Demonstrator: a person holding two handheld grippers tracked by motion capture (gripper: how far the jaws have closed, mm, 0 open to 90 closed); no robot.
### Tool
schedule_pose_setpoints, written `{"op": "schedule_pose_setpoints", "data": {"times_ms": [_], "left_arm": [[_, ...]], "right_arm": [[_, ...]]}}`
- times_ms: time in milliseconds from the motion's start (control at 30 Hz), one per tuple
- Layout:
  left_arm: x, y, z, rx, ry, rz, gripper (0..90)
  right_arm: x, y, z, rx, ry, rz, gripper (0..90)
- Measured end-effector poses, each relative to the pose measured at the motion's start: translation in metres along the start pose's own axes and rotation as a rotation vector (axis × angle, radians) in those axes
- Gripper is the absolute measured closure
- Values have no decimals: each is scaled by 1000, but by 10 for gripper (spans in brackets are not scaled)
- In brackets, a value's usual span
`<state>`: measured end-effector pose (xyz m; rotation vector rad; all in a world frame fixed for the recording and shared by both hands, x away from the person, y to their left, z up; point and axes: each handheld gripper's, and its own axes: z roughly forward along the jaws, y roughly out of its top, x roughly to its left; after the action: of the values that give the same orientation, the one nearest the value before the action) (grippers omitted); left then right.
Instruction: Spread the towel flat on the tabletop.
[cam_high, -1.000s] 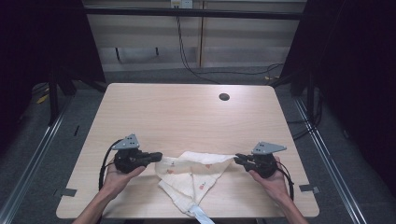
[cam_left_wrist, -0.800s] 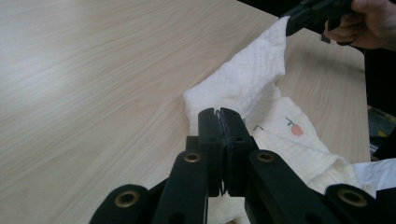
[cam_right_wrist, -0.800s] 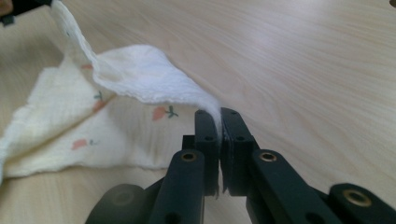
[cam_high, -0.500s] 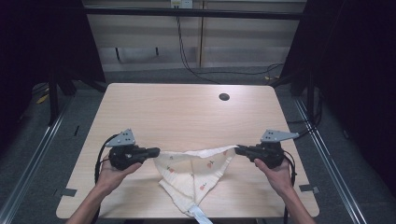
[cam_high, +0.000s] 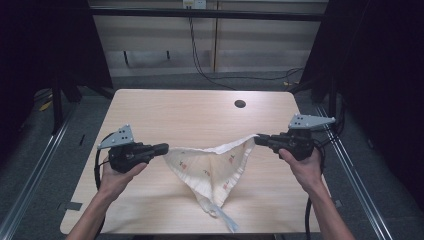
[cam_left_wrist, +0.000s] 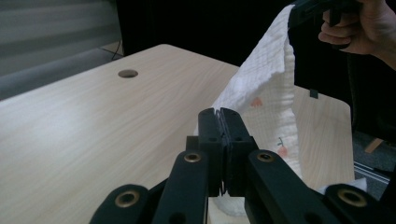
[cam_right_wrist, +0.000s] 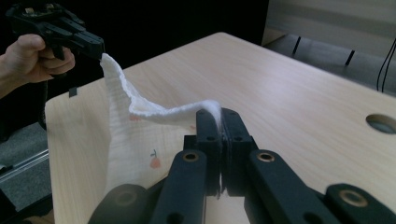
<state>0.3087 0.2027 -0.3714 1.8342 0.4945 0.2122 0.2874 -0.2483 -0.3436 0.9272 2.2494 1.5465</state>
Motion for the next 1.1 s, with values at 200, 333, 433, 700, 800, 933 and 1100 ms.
{"op": "schedule_pose_setpoints", "data": {"times_ms": [200, 333, 433, 700, 800, 933, 1100], "left_arm": [[1, 25, -14, -31, 33, 44, 892], [-1, 32, -21, -23, 43, 56, 892], [-5, 38, -28, -38, 38, 76, 893], [-24, 46, -55, -86, 23, 119, 892], [-35, 45, -64, -84, 31, 136, 892], [-45, 52, -75, -123, 53, 161, 892], [-36, 48, -52, -75, 63, 146, 892]], "right_arm": [[1, 25, -15, -65, -24, -14, 878], [5, 33, -22, -108, -2, -6, 880], [13, 37, -26, -105, -8, -25, 880], [41, 45, -50, -159, -9, -101, 881], [55, 43, -58, -148, -10, -129, 881], [71, 40, -66, -149, -7, -149, 881], [65, 27, -61, -153, -4, -113, 881]]}}
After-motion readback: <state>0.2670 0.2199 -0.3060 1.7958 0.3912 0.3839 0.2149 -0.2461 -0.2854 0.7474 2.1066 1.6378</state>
